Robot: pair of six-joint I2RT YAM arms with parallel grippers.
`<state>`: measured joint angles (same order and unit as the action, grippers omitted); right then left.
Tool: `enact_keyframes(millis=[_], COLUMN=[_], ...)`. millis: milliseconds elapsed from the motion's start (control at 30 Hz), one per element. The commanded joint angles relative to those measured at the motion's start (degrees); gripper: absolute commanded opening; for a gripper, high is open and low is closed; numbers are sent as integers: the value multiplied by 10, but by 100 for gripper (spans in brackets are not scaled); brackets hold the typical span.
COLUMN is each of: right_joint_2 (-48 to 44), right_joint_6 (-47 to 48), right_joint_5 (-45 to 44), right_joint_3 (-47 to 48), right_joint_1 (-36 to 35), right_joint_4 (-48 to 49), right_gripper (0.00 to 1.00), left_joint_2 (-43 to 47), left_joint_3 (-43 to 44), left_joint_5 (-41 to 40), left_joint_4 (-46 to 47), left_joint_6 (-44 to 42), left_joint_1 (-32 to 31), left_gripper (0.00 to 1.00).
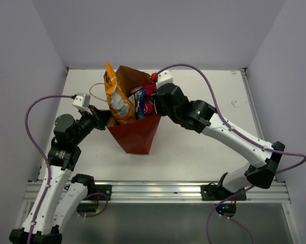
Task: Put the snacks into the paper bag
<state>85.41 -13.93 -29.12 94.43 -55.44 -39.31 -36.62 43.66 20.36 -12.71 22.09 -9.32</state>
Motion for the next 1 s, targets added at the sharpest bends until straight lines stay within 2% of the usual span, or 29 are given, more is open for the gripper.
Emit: enact_keyframes(millis=[0,100,133,167,200,233,333,433,600,700,833,967], right_joint_2=[-31,-47,-53,-57,-60,-63,-77,-96,-116,-111,-112,-115], right_joint_6=[3,-9,-13,-14,-18,-24,-29,-24,-6,1,-9,-17], right_joint_5=[-52,-55,-54,-50,-46,-40,-19,-21,-37,-36,-31,-33], right_joint_3=[-57,-93,-97,-107,-112,-116,-140,-152,-122,-107,-124,-163], right_joint_1=[3,10,14,22,27,33,55,62,67,67,67,67], right_joint_4=[22,23,22,23,22,21,21,21,10,0,1,7], right_gripper=[0,0,0,0,0,0,0,0,0,0,0,0], left_joint_2=[2,-32,-64,-83,-104,-145,-187,-161,-123,-107,-115,-132], left_joint_3=[-55,-71,-69,-58,-50,-40,-15,-16,21,41,63,58], left_joint_5=[32,-63,-133,-175,-261,-297,-353,-392,-484,-517,-537,-510], left_joint_4=[144,167,174,175,175,177,183,183,93,74,68,69], left_joint_6=[40,22,16,7,-8,-13,-13,-21,-38,-47,-57,-52], left_joint_1=[-42,-150,-226,-272,-314,-395,-463,-465,-465,-465,-465,-465], left_gripper=[0,0,0,0,0,0,0,0,0,0,0,0])
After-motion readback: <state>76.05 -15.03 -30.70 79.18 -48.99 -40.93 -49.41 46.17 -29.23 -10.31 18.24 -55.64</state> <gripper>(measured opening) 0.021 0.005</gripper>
